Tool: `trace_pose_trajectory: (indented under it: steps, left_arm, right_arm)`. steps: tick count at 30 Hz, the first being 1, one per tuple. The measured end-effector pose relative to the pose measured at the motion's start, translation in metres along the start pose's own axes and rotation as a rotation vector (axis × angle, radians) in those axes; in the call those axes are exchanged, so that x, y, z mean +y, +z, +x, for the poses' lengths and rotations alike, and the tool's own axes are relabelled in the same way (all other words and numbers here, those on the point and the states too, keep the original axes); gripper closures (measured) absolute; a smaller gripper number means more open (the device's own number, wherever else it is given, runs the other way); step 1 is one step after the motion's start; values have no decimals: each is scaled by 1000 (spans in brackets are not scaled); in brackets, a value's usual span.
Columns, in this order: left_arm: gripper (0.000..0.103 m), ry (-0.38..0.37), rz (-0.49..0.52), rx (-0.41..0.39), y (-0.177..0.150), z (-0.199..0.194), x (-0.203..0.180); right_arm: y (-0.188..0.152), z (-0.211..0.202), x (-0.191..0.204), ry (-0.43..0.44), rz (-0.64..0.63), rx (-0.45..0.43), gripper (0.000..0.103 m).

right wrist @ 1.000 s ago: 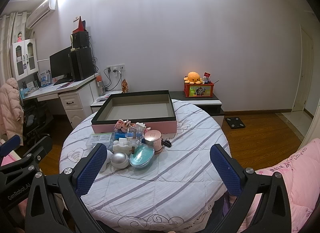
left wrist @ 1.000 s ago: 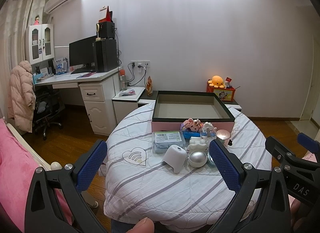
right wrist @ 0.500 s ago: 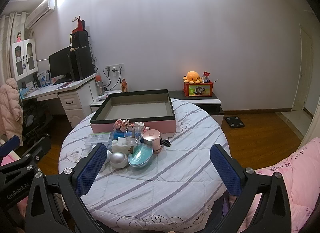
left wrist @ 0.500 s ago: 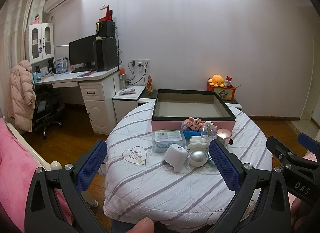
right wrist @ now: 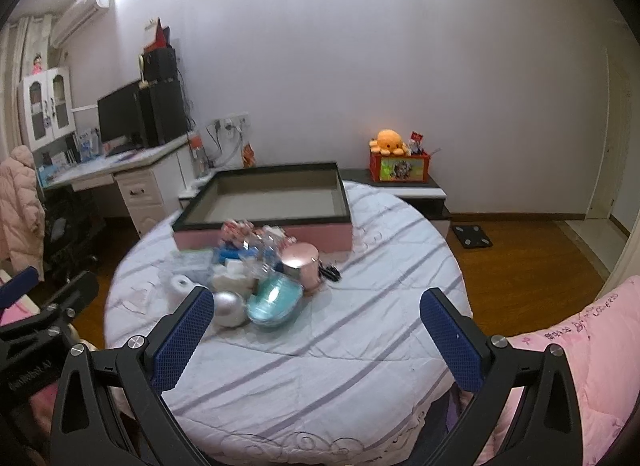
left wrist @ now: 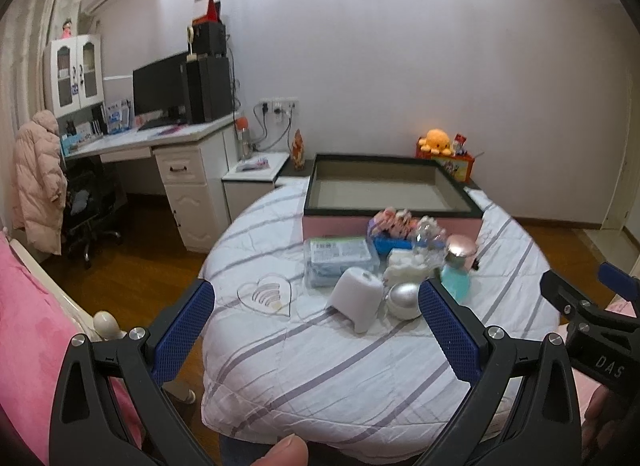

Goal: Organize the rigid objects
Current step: 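Grasp the white humidifier with the left tool while the right tool grasps the teal case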

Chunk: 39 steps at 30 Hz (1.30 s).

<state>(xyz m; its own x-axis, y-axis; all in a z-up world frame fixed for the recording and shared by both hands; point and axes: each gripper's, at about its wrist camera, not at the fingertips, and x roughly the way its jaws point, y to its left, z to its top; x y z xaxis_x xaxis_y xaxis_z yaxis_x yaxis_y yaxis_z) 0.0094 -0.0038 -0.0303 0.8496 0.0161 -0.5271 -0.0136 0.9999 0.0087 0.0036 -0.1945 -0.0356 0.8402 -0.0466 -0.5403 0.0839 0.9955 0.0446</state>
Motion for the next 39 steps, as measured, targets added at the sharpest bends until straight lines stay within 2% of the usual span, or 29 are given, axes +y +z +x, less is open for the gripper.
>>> trace_pose_trajectory:
  steps: [7,12,18,25,29,36,39]
  left_arm:
    - [0,-5,2,90,-15,43,2]
    - [0,-28,14,132,-22,68,-4]
    - [0,-29,40,166,-26,96,-6]
    - [0,-42,71,194,-21,128,-11]
    - [0,-48,81,222,-17,143,-14]
    - [1,-104,-7,267,-17,159,-6]
    - [8,-131,-22,272,-19,159,-4]
  right_arm:
    - [-16,50,-19,4,18,112,0]
    - [-22,76,-14,45,-6,162,0]
    - [-21,101,7,88,-60,198,0]
    - [-14,127,17,138,-37,233,0]
    - [-9,143,13,146,2,258,7]
    - [-1,159,13,186,21,287,11]
    - [-3,163,15,225,41,316,13]
